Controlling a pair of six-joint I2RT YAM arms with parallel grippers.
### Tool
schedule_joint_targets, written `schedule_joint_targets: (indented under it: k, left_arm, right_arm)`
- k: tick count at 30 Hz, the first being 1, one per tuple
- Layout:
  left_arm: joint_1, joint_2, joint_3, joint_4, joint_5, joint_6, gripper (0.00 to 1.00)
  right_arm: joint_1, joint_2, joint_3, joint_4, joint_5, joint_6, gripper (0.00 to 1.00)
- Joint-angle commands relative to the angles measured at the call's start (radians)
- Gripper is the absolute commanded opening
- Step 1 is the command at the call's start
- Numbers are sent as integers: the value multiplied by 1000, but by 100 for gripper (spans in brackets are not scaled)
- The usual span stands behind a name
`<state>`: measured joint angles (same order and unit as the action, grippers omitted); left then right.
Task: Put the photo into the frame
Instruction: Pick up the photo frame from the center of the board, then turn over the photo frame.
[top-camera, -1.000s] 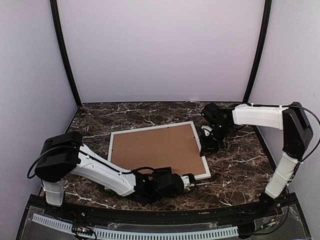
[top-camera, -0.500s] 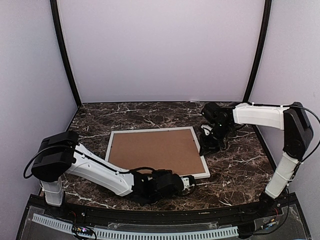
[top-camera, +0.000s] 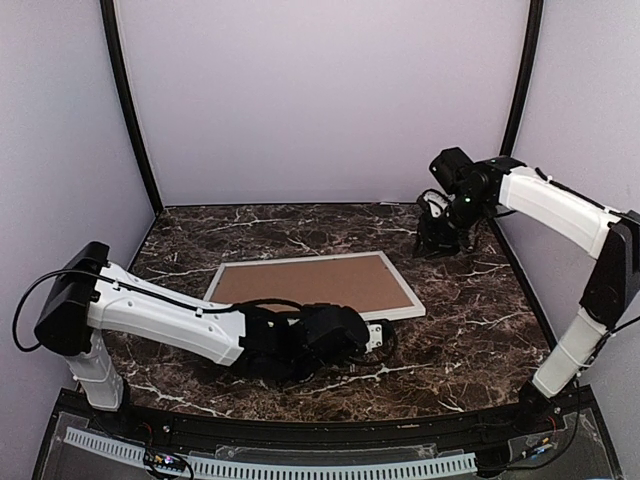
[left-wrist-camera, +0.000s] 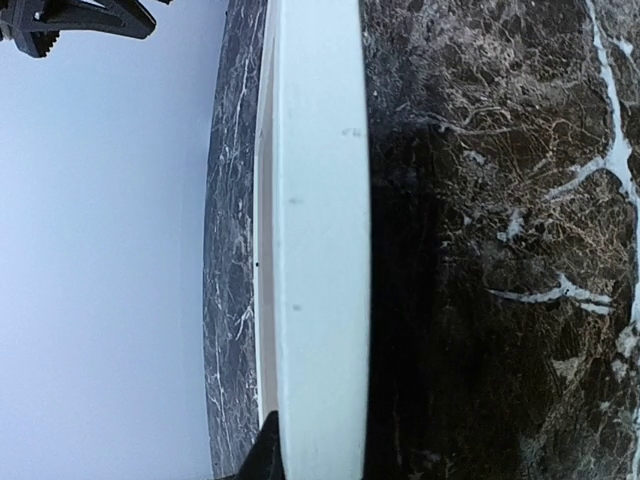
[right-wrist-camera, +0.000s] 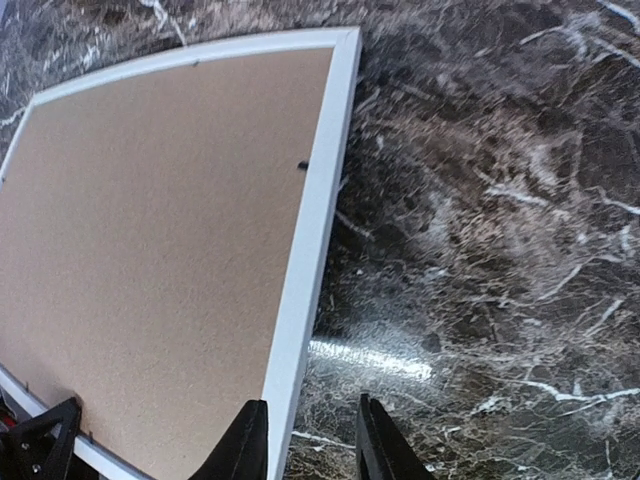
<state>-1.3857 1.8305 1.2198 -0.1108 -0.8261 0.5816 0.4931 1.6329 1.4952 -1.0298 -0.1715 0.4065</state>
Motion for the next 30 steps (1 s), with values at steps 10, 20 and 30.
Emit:
schedule_joint_targets:
  k: [10, 20, 30]
  left_arm:
    - [137, -143, 538, -389, 210, -56, 0]
    - [300, 17, 1181, -725, 426, -249, 0]
    - [564, -93, 1150, -587, 903, -687, 0]
  right_arm:
    - [-154, -65, 313, -143, 62, -71, 33]
    - [-225, -76, 394, -145, 39, -95, 33]
    - [-234, -86, 293, -69, -30, -80, 33]
